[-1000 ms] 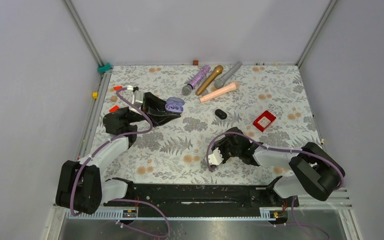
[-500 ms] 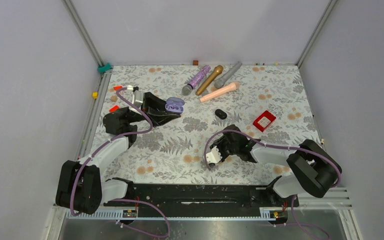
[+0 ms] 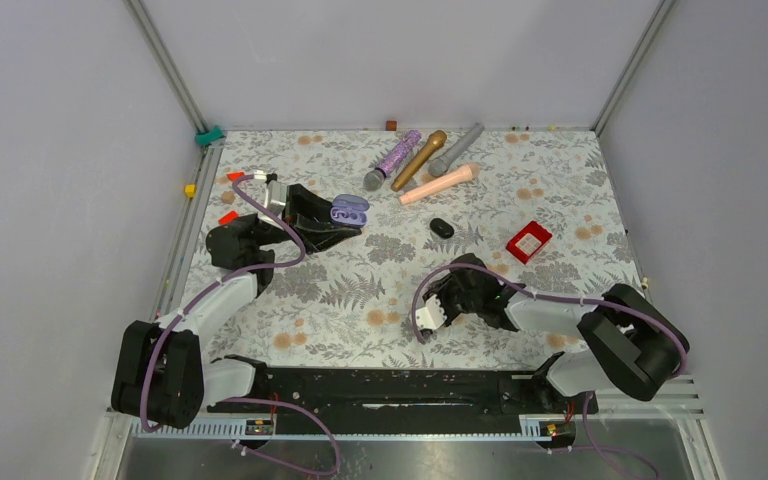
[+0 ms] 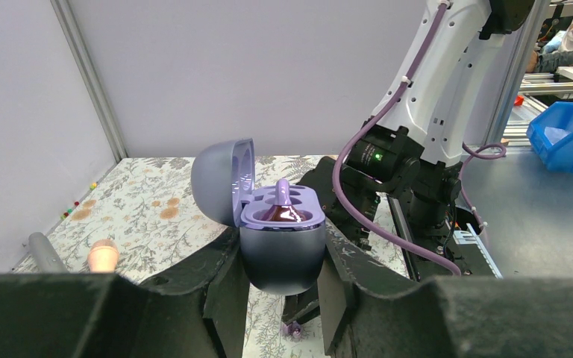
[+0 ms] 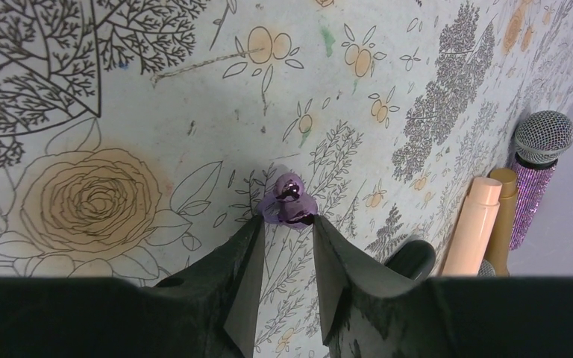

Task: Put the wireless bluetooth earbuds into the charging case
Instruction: Pick up the earbud from the center of the board.

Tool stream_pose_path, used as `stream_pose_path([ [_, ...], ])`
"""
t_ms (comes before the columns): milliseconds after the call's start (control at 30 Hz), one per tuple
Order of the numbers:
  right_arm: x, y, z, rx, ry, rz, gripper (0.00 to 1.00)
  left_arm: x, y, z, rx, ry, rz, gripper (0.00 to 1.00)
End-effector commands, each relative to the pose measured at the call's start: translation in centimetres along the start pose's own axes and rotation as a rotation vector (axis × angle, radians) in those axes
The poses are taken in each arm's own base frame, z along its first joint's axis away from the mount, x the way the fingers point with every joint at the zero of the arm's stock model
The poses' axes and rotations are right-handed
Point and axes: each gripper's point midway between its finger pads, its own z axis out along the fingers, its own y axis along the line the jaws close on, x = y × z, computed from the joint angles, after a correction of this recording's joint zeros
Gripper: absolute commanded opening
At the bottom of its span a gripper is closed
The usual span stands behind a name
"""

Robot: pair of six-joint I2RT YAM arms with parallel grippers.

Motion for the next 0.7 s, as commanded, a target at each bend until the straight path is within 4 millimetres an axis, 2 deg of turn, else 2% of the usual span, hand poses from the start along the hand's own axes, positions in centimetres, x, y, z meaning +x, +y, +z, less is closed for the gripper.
stream_pose_path([
  [0,0.12,1.63,-0.43,-0.024,0.003,0.023,0.37,-2.02,-0.35,0.32,0.026,-0.024,0.093,0.15],
  [133,0.08,1.69,-0.46,-0.01,0.0,0.026,0.37,-2.0,-0.35,0.32,0.026,-0.024,0.092,0.15],
  [267,-0.14,1.22,-0.65,0.012,-0.01,0.034,0.43,-1.99,-0.36,0.31,0.026,-0.024,0.092,0.15],
  [367,-0.4,0.87,-0.98,0.028,-0.019,0.042,0.43,-1.93,-0.34,0.3,0.026,-0.024,0.091,0.15],
  [667,-0.69,1.72,-0.96,0.008,-0.038,0.007,0.36,-1.98,-0.15,0.35,0.022,-0.026,0.086,0.15],
])
